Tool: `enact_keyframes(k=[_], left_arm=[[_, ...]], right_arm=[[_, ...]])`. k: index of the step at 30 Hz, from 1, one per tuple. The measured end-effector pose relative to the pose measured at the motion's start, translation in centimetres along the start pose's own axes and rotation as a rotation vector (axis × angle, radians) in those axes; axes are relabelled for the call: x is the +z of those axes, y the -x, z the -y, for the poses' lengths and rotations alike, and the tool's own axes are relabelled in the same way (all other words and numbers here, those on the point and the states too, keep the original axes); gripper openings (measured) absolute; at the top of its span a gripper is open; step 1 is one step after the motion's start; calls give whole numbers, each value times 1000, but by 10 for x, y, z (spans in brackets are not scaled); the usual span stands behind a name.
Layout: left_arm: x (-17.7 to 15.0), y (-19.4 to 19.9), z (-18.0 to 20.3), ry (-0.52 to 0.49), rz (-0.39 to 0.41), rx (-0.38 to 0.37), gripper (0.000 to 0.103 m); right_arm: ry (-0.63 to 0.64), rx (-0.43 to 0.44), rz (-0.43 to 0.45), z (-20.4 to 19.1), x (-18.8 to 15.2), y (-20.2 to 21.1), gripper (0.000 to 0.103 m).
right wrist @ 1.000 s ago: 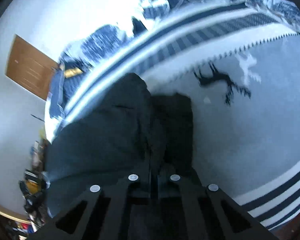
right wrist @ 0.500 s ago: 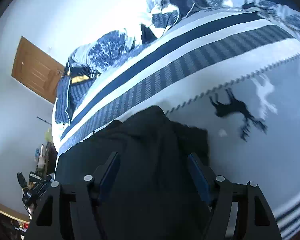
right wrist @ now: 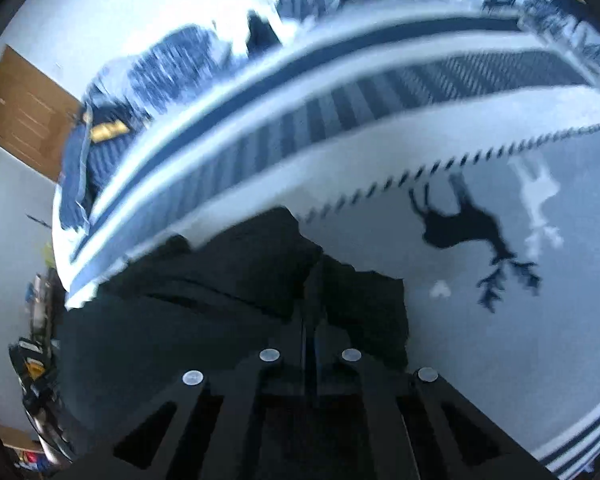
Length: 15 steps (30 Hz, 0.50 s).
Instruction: Fold large clothes
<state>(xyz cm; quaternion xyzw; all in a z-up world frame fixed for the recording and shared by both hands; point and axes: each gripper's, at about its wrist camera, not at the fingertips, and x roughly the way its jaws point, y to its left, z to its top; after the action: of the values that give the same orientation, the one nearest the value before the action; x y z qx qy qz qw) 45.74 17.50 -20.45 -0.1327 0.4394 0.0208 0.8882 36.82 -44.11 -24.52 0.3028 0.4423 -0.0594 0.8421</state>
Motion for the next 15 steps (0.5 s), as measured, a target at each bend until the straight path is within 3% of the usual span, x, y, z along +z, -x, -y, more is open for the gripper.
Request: enact_keyframes(k=[1,2,3,4,7,11,14,15], left_arm=[[-10,14,-7,2,16,7,35],[-20,24,-13,8,27,15,63],[-34,35,-18,18,44,18,71],[-50,44,-24,23,55,5,71],[-99,49,-36,1,12,-2,71],[-141,49,-49,58,-1,-67,71],[-148,57,-54,94,45,-82,71],[-147,61,-54,93,63,-82,69]], right_arm=[[-8,36,37,3,-10,19,17],[-12,59,51,6,-19,29,31],[-17,77,67,12,-32,41,75],[-19,85,97,17,-45,50,86],[-11,55,114,34,-95,68,86],[-101,124,100,66,-149,68,84],[-85,129,76,72,-174,60,72],[-76,140,80,70,-175,60,62]])
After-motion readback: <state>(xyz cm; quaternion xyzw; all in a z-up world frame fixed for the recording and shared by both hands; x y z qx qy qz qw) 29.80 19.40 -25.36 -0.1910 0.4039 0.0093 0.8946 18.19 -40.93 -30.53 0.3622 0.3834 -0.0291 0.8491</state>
